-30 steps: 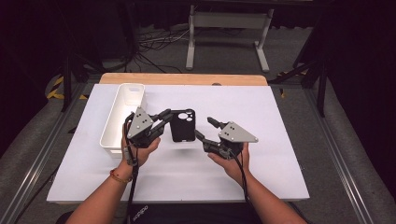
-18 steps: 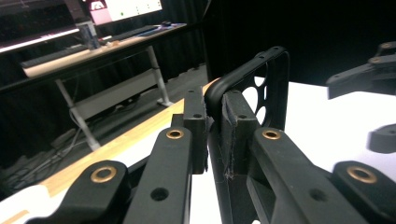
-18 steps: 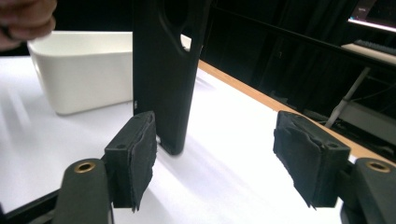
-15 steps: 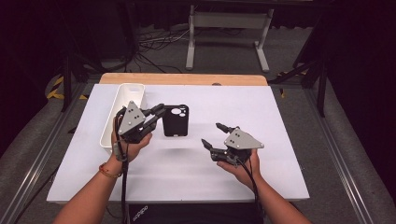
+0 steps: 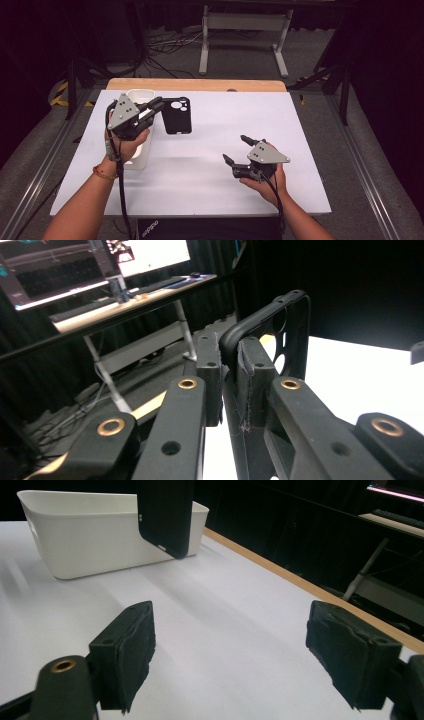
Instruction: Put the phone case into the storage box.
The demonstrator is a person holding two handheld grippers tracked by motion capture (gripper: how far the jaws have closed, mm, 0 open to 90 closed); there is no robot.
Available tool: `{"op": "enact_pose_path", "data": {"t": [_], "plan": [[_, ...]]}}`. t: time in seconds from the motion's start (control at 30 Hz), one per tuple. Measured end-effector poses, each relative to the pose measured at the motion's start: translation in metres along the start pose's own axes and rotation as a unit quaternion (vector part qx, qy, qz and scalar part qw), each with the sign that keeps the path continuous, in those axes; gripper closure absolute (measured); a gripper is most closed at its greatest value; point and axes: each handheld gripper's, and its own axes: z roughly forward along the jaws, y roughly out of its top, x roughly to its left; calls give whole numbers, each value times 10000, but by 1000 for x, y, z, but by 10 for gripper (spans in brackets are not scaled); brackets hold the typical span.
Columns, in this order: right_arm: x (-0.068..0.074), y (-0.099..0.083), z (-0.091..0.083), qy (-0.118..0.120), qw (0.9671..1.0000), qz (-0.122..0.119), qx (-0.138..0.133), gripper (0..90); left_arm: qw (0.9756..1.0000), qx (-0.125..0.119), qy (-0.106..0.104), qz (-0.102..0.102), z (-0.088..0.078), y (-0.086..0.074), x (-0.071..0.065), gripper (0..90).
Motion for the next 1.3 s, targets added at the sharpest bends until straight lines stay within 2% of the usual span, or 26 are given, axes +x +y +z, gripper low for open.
{"op": "enact_pose_path", "data": {"t": [0.33, 0.37, 0.6, 0.73, 1.07, 1.2, 1.3], "plan": [[-3, -3, -8, -214, 9997, -86, 76, 151, 9999, -1, 147, -19, -3, 4, 15, 825], [-2, -5, -10, -304, 9993, -174, 99, 151, 9998, 39, 204, -7, -3, 4, 17, 825], [-1, -15, -19, -247, 9993, -290, 2, 130, 9996, 18, 286, -57, -4, 2, 24, 825], [-1, -20, -23, -228, 9989, -396, 48, 118, 9995, 46, 318, -24, -4, 2, 26, 824], [-2, -31, -29, -236, 9991, -334, 131, 119, 9989, 104, 452, -17, -3, 0, 39, 825], [-1, -34, -29, -237, 9988, -367, 215, 120, 9985, 128, 534, 42, -3, 1, 45, 825], [-2, -35, -28, -227, 9991, -295, 201, 122, 9984, 116, 544, 75, -4, 1, 49, 825]]}}
